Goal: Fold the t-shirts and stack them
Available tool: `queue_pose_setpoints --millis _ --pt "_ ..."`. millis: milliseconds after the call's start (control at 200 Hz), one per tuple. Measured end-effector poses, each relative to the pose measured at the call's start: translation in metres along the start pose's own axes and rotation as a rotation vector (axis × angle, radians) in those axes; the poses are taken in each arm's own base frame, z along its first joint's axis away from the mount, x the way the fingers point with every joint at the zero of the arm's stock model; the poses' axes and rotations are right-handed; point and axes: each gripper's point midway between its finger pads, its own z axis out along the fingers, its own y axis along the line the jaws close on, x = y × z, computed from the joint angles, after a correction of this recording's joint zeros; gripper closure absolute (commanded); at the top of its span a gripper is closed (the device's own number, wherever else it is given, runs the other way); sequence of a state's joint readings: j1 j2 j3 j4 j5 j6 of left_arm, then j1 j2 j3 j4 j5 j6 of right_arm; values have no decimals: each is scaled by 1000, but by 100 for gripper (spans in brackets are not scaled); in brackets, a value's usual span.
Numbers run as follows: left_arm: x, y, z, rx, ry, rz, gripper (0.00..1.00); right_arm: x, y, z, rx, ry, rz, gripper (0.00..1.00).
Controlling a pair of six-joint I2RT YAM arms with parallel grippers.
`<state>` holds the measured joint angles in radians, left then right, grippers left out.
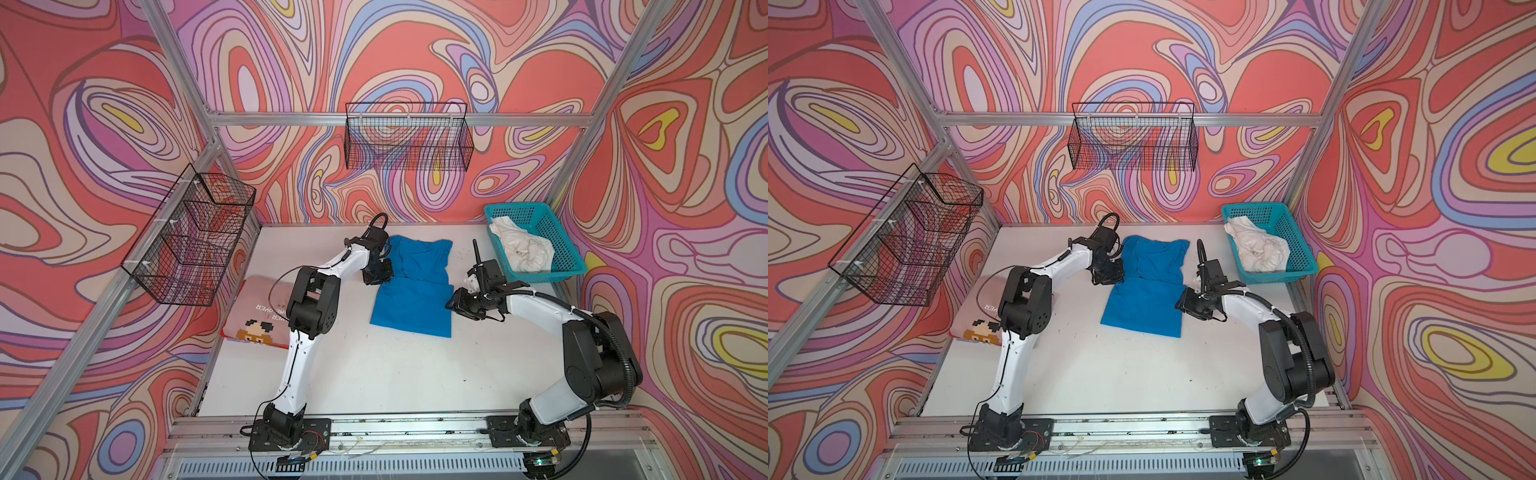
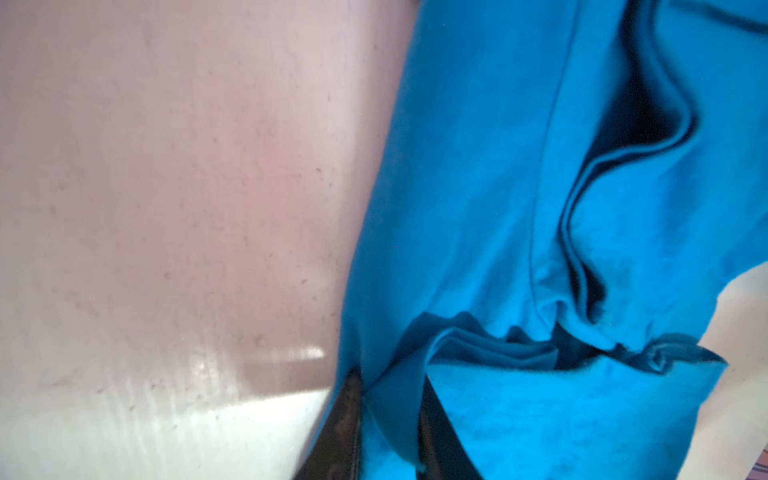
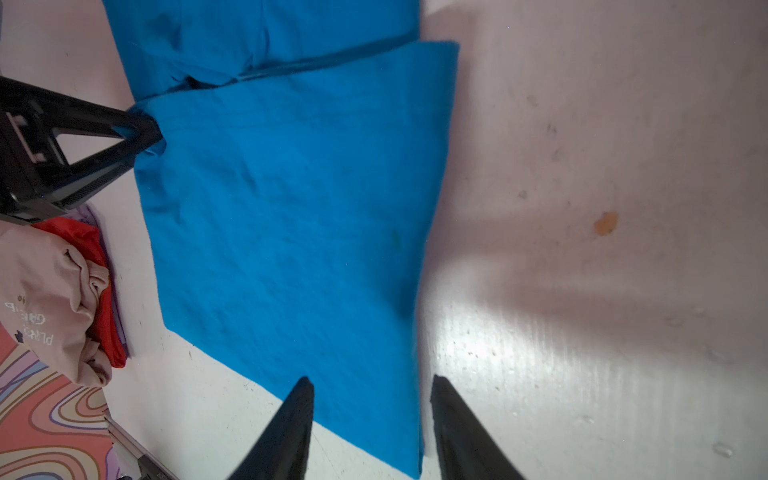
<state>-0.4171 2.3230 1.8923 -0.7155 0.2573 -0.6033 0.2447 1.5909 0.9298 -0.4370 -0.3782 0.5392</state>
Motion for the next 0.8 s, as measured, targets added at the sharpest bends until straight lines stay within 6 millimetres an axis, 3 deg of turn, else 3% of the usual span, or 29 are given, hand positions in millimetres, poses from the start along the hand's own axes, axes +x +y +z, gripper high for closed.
queue_pose_setpoints --millis 476,661,801 --pt "8 25 -13 -7 1 -88 87 3 2 4 0 11 -4 52" --pt "17 32 -18 13 7 -129 53 4 3 5 0 12 -11 49" --pt "27 32 -38 37 -18 -151 27 10 7 7 3 22 -29 47"
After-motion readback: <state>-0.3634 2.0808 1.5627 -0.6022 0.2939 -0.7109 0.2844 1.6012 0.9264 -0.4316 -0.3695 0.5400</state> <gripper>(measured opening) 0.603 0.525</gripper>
